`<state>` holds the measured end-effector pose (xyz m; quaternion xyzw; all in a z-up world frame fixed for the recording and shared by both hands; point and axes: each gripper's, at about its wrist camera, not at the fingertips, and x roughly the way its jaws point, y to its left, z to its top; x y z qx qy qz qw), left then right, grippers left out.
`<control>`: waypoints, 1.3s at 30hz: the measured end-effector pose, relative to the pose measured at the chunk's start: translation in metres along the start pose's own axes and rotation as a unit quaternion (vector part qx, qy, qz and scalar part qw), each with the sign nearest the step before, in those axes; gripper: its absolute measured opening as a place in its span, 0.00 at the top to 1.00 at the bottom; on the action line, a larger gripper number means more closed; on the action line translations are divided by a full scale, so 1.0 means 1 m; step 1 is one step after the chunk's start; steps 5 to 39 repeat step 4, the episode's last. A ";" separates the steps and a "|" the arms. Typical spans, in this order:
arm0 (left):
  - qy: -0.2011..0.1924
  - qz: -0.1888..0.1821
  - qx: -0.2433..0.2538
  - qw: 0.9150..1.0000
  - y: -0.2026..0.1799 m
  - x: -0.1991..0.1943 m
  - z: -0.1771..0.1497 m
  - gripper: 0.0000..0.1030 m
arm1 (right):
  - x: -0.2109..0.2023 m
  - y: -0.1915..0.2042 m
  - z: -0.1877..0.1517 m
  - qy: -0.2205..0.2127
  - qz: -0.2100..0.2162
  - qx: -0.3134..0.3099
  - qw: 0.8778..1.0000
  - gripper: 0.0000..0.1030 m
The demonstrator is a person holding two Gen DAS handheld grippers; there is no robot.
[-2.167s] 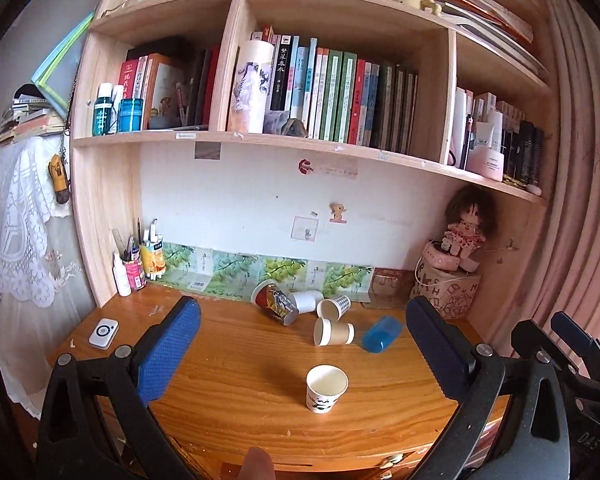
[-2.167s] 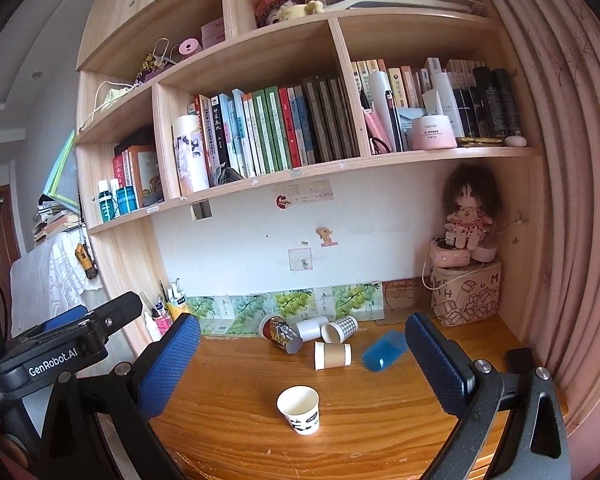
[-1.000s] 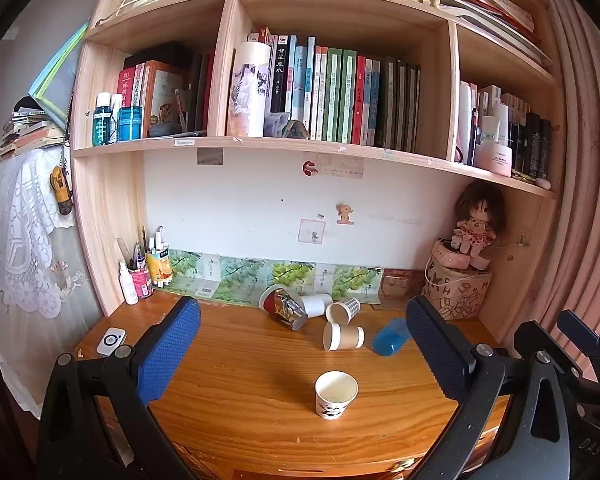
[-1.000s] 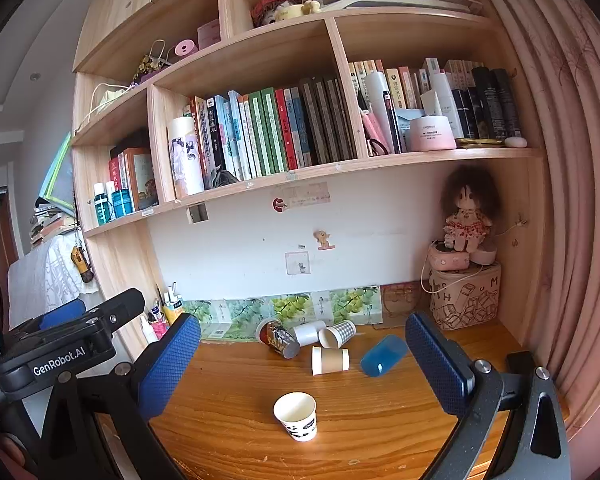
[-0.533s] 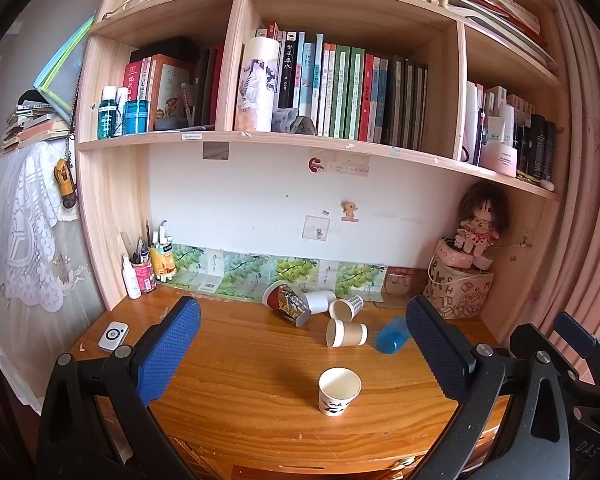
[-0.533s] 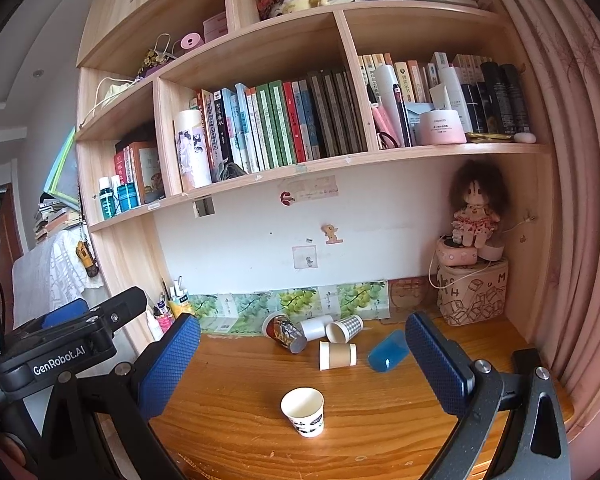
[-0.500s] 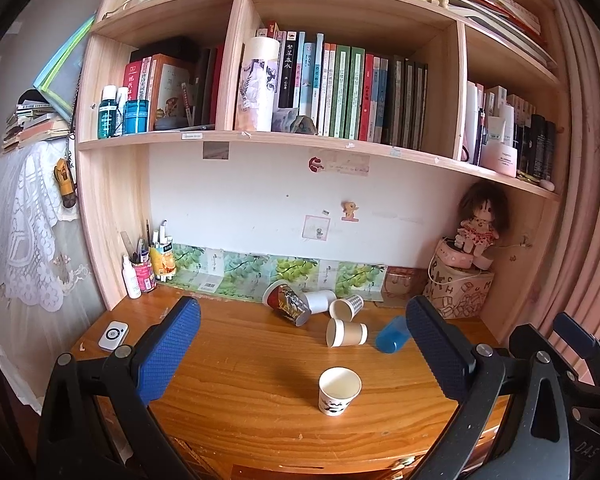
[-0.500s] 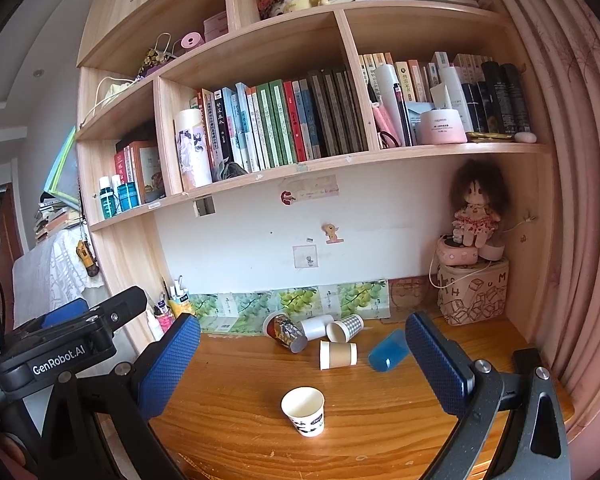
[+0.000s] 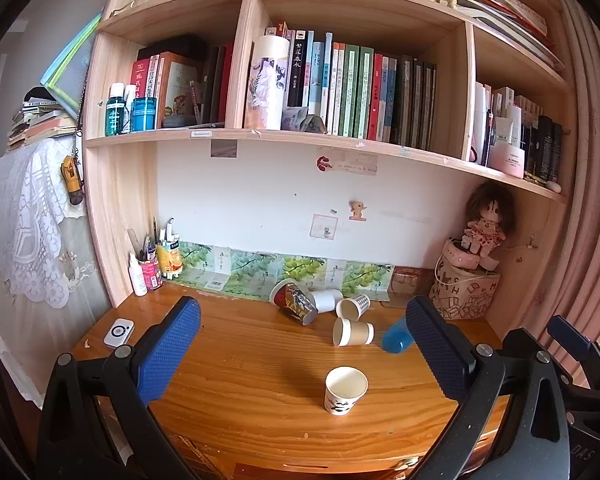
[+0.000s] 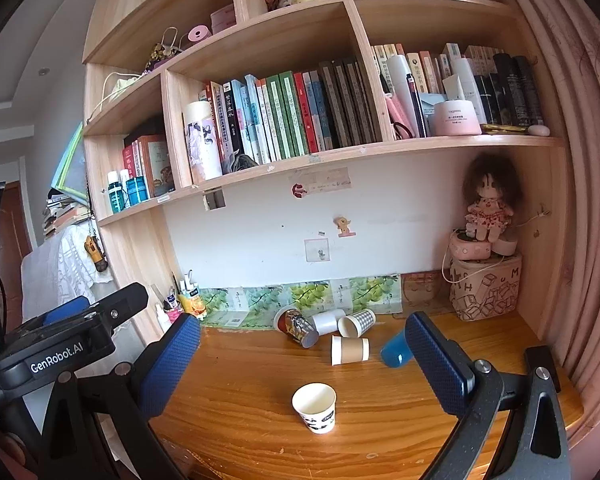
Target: Flip cup upright
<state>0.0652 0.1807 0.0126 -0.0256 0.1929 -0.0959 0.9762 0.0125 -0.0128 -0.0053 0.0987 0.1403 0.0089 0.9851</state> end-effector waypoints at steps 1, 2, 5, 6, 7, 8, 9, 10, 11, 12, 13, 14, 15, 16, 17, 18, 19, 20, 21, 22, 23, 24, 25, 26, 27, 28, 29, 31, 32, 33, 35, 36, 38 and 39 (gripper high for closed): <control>-0.001 0.000 0.000 1.000 0.000 0.000 0.000 0.00 | 0.000 0.000 0.000 0.001 0.000 0.000 1.000 0.00; -0.002 0.000 0.001 1.000 0.000 0.000 0.000 0.00 | 0.001 -0.001 0.000 0.002 -0.001 0.000 1.000 0.00; -0.001 -0.004 0.002 1.000 -0.002 0.002 0.000 0.00 | 0.002 -0.002 0.000 0.003 -0.004 0.001 1.000 0.00; -0.001 -0.004 0.002 1.000 -0.002 0.002 0.000 0.00 | 0.002 -0.002 0.000 0.003 -0.004 0.001 1.000 0.00; -0.001 -0.004 0.002 1.000 -0.002 0.002 0.000 0.00 | 0.002 -0.002 0.000 0.003 -0.004 0.001 1.000 0.00; -0.001 -0.004 0.002 1.000 -0.002 0.002 0.000 0.00 | 0.002 -0.002 0.000 0.003 -0.004 0.001 1.000 0.00; -0.001 -0.004 0.002 1.000 -0.002 0.002 0.000 0.00 | 0.002 -0.002 0.000 0.003 -0.004 0.001 1.000 0.00; -0.001 -0.004 0.002 1.000 -0.002 0.002 0.000 0.00 | 0.002 -0.002 0.000 0.003 -0.004 0.001 1.000 0.00; -0.001 -0.004 0.002 1.000 -0.002 0.002 0.000 0.00 | 0.002 -0.002 0.000 0.003 -0.004 0.001 1.000 0.00; -0.001 -0.004 0.002 1.000 -0.002 0.002 0.000 0.00 | 0.002 -0.002 0.000 0.003 -0.004 0.001 1.000 0.00; -0.001 -0.004 0.002 1.000 -0.002 0.002 0.000 0.00 | 0.002 -0.002 0.000 0.003 -0.004 0.001 1.000 0.00; -0.001 -0.004 0.002 1.000 -0.002 0.002 0.000 0.00 | 0.002 -0.002 0.000 0.003 -0.004 0.001 1.000 0.00; -0.001 -0.004 0.002 1.000 -0.002 0.002 0.000 0.00 | 0.002 -0.002 0.000 0.003 -0.004 0.001 1.000 0.00; -0.001 -0.004 0.002 1.000 -0.002 0.002 0.000 0.00 | 0.002 -0.002 0.000 0.003 -0.004 0.001 1.000 0.00; -0.001 -0.004 0.002 1.000 -0.002 0.002 0.000 0.00 | 0.002 -0.002 0.000 0.003 -0.004 0.001 1.000 0.00; -0.001 -0.004 0.002 1.000 -0.002 0.002 0.000 0.00 | 0.002 -0.002 0.000 0.003 -0.004 0.001 1.000 0.00; -0.001 -0.004 0.002 1.000 -0.002 0.002 0.000 0.00 | 0.002 -0.002 0.000 0.003 -0.004 0.001 1.000 0.00; -0.001 -0.004 0.002 1.000 -0.002 0.002 0.000 0.00 | 0.002 -0.002 0.000 0.003 -0.004 0.001 1.000 0.00; -0.001 -0.004 0.002 1.000 -0.002 0.002 0.000 0.00 | 0.002 -0.002 0.000 0.003 -0.004 0.001 1.000 0.00; -0.001 -0.004 0.002 1.000 -0.002 0.002 0.000 0.00 | 0.002 -0.002 0.000 0.003 -0.004 0.001 1.000 0.00; -0.001 -0.004 0.002 1.000 -0.002 0.002 0.000 0.00 | 0.002 -0.002 0.000 0.003 -0.004 0.001 1.000 0.00; -0.001 -0.004 0.002 1.000 -0.002 0.002 0.000 0.00 | 0.002 -0.002 0.000 0.003 -0.004 0.001 1.000 0.00; -0.001 -0.004 0.002 1.000 -0.002 0.002 0.000 0.00 | 0.002 -0.002 0.000 0.003 -0.004 0.001 1.000 0.00; -0.001 -0.004 0.002 1.000 -0.002 0.002 0.000 0.00 | 0.002 -0.002 0.000 0.003 -0.004 0.001 1.000 0.00; -0.001 -0.004 0.002 1.000 -0.002 0.002 0.000 0.00 | 0.002 -0.002 0.000 0.003 -0.004 0.001 1.000 0.00; -0.001 -0.004 0.002 1.000 -0.002 0.002 0.000 0.00 | 0.002 -0.002 0.000 0.003 -0.004 0.001 1.000 0.00; -0.001 -0.004 0.002 1.000 -0.002 0.002 0.000 0.00 | 0.002 -0.002 0.000 0.003 -0.004 0.001 1.000 0.00; -0.001 -0.004 0.002 1.000 -0.002 0.002 0.000 0.00 | 0.002 -0.002 0.000 0.003 -0.004 0.001 1.000 0.00; -0.001 -0.004 0.002 1.000 -0.002 0.002 0.000 0.00 | 0.002 -0.002 0.000 0.003 -0.004 0.001 1.000 0.00; -0.001 -0.004 0.002 1.000 -0.002 0.002 0.000 0.00 | 0.002 -0.002 0.000 0.003 -0.004 0.001 1.000 0.00; -0.001 -0.004 0.002 1.000 -0.002 0.002 0.000 0.00 | 0.002 -0.002 0.000 0.003 -0.004 0.001 1.000 0.00; -0.001 -0.004 0.002 1.000 -0.002 0.002 0.000 0.00 | 0.002 -0.002 0.000 0.003 -0.004 0.001 1.000 0.00; -0.001 -0.004 0.002 1.000 -0.002 0.002 0.000 0.00 | 0.002 -0.002 0.000 0.003 -0.004 0.001 1.000 0.00; -0.001 -0.004 0.002 1.000 -0.002 0.002 0.000 0.00 | 0.002 -0.002 0.000 0.003 -0.004 0.001 1.000 0.00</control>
